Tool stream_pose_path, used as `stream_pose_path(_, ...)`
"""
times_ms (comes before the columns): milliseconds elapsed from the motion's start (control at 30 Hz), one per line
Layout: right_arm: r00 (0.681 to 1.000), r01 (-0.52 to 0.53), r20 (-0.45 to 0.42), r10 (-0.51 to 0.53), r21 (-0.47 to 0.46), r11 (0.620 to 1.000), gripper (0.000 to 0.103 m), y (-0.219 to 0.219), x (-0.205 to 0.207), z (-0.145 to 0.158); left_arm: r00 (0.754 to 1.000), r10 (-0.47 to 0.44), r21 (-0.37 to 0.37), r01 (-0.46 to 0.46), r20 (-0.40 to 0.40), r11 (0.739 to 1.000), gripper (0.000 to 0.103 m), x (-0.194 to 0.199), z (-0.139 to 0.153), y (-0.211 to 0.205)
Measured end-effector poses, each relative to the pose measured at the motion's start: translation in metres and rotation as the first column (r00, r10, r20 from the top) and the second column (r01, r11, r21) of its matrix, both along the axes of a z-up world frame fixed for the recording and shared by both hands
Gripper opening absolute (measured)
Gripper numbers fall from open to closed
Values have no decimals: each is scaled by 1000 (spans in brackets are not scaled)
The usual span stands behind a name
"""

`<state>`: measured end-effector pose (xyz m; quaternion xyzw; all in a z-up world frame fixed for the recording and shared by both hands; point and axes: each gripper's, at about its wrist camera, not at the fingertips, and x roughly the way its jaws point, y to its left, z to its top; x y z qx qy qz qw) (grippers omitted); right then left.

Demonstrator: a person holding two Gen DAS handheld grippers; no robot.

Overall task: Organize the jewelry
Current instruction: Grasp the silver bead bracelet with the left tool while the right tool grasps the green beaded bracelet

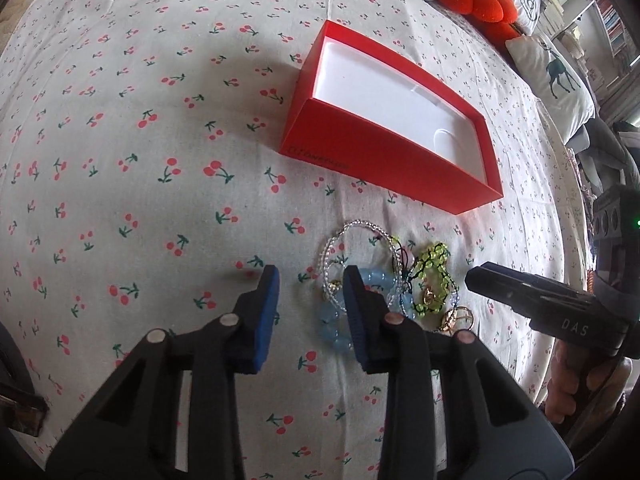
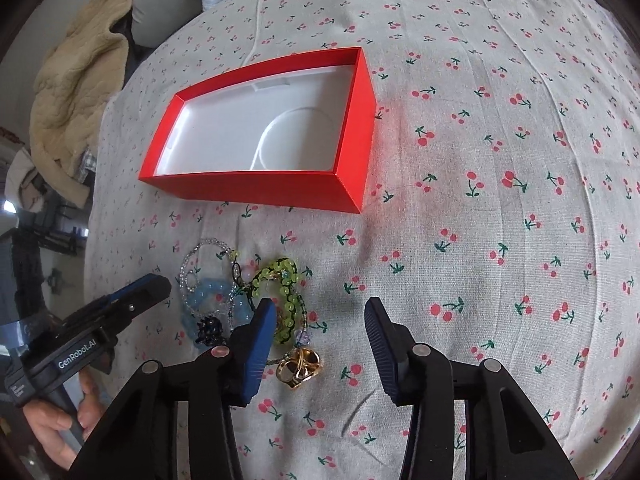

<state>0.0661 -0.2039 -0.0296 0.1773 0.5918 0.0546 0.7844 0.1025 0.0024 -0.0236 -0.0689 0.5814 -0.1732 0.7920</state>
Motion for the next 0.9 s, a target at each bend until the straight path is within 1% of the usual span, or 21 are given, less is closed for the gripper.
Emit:
stream_pose_path(67, 1000, -9, 18, 9, 9, 1000, 47, 0, 3, -1, 1000, -2, 13, 2, -7, 1000, 32, 3, -5, -3)
stream_pose_path(100, 999, -13, 48, 13, 11, 1000, 47, 0, 6, -1, 1000, -5, 19, 5, -11, 1000, 31, 5, -7, -4)
stream_pose_path(167, 1000, -15, 25, 15, 4, 1000, 47, 1, 10, -7, 1000, -10, 32, 10, -14, 999, 21, 6, -10, -7)
stream_pose_path(233, 1000, -16, 15, 16, 5, 1000, 47, 0, 11, -9, 1000, -11, 37, 11, -13, 999, 15, 8, -10, -10)
stream_pose_path(267, 1000, -17, 9, 17, 0, 1000, 47, 0, 12, -10, 1000, -11, 33, 12, -13, 999, 10, 9, -11, -11)
stream_pose_path(333, 1000, -18, 11, 18, 2, 1000, 47, -1, 12, -10, 1000, -6, 26, 6, -11, 1000, 5, 10, -10, -12)
stream_pose_path(600, 1000, -16, 10, 16, 5, 1000, 47, -5, 10, -8, 999, 8, 20, -9, 39, 1000, 5, 9, 3, -9)
stream_pose_path(700, 1000, -16, 10, 16, 10, 1000, 47, -5, 10, -7, 998, 21, 9, -22, 56, 1000, 5, 6, 9, -1)
stream_pose_path(800, 1000, -16, -14, 16, 24, 1000, 47, -8, 10, -8, 996, 35, 8, -35, 80, 999, 5, 1, 17, 9)
stream_pose_path(900, 1000, -22, -10, 23, 38, 999, 46, -5, 11, -7, 994, 50, 7, -51, 95, 999, 5, -2, 21, 22)
